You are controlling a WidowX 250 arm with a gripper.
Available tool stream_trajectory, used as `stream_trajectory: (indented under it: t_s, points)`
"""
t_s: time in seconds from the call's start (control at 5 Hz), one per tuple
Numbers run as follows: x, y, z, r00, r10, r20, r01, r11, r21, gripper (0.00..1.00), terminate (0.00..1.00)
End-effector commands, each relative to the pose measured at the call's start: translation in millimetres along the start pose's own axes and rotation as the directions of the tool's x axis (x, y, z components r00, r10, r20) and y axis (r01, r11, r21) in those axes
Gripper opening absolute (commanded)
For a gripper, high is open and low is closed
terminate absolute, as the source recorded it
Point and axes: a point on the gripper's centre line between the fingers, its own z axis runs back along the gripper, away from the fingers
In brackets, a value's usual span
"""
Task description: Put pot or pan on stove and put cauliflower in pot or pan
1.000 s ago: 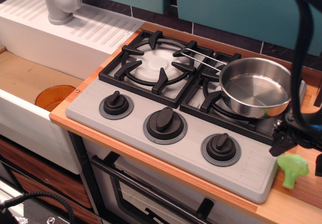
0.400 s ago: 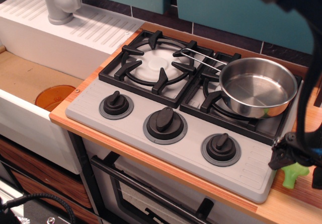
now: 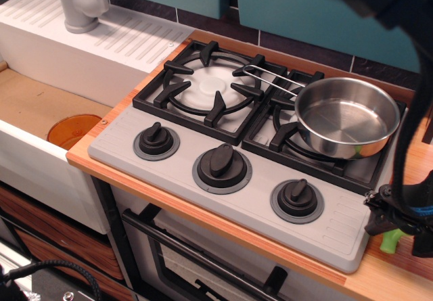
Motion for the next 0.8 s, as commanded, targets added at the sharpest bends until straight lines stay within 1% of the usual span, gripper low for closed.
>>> stream_trajectory:
  t_s: [0.0, 0.2, 0.4, 0.6]
  points:
    - [14, 1, 8, 1.0, 0.021, 0.02, -0.02, 0.999, -0.041, 0.0, 0.0]
    - [13, 6, 19, 1.0, 0.021, -0.004, -0.021, 0.999, -0.042, 0.0, 0.0]
    - [17, 15, 42, 0.998, 0.029, -0.049, -0.03, 0.999, -0.022, 0.0, 0.0]
    - [34, 28, 59, 0.997, 0.031, -0.073, -0.033, 0.999, -0.018, 0.0, 0.0]
